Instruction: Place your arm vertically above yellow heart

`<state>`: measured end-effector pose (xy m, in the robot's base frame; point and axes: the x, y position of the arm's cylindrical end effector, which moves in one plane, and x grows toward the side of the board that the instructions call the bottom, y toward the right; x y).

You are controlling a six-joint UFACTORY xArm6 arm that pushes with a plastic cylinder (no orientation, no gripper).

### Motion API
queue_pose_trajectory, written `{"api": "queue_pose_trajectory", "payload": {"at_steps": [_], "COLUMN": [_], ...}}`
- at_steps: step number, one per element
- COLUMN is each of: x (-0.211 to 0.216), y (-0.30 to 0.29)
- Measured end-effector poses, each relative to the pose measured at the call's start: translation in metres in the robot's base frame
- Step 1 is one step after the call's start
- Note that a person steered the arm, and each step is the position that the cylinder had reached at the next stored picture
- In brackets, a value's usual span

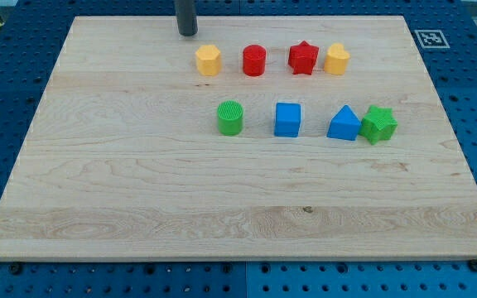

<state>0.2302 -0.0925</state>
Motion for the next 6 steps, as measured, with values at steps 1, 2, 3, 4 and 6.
{"api": "queue_pose_trajectory", "payload": {"at_steps": [1, 2, 3, 4, 6], "x": [0.000, 0.003, 0.023, 0.014, -0.001], "y": [0.000, 0.000, 0.004, 0.049, 0.205]}}
